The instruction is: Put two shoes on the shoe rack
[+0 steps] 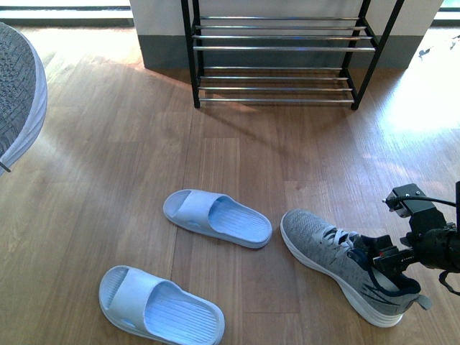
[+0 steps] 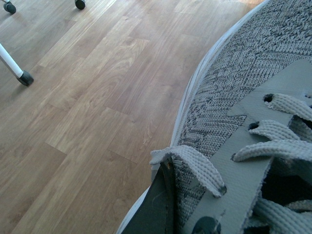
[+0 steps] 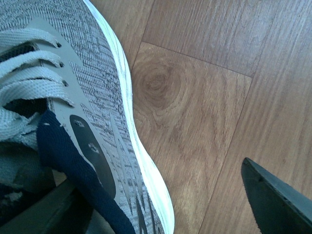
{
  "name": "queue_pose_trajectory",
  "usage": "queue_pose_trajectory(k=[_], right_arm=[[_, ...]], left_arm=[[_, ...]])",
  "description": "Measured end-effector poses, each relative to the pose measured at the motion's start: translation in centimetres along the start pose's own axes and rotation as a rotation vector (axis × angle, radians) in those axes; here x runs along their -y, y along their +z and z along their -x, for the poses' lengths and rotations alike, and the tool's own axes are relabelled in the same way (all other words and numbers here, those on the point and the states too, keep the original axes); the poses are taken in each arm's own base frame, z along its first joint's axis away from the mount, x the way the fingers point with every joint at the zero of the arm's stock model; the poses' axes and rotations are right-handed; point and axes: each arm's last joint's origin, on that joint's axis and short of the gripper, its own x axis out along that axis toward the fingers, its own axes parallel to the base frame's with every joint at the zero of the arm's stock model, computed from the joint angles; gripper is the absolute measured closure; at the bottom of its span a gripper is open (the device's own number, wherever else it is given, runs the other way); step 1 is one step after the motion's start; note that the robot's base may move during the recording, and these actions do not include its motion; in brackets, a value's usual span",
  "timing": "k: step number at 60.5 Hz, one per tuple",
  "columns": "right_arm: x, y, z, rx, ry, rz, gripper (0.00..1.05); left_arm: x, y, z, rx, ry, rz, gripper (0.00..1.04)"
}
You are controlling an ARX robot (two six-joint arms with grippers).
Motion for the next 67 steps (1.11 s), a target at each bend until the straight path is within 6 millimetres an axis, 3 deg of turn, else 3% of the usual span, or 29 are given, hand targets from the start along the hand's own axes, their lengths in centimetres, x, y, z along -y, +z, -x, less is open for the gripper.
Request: queue_pose_trajectory(k=[23, 33, 39, 49, 57, 63, 67], right_arm=[[-1.0, 0.2, -0.2, -0.003, 0.044, -0.058, 1.03], [-1.6, 0.4, 0.4, 0.025, 0.053, -0.08, 1.03], [-1.9, 0.9, 1.9, 0.04, 0.064, -0.07, 1.03], [-2.2, 4.4, 8.8, 0.179, 0.076, 0.024, 1.03], [-2.8, 6.1, 14.1, 0.269, 0.108, 0.074, 1.03], [-3.7, 7.0, 18.7, 0.347, 0.138, 0.109, 1.03], [-4.7, 7.6, 23.3, 0.435, 0.157, 0.148, 1.03]], left_arm=[[0.0, 0.0, 0.0, 0.0, 0.0, 0.0, 1.03], [0.0, 0.0, 0.0, 0.0, 0.0, 0.0, 1.03], [0.0, 0.0, 0.0, 0.0, 0.0, 0.0, 1.03], [0.0, 0.0, 0.0, 0.0, 0.0, 0.0, 1.03], [0.0, 0.0, 0.0, 0.0, 0.0, 0.0, 1.03], [0.0, 0.0, 0.0, 0.0, 0.0, 0.0, 1.03], [0.0, 0.0, 0.0, 0.0, 0.0, 0.0, 1.03]])
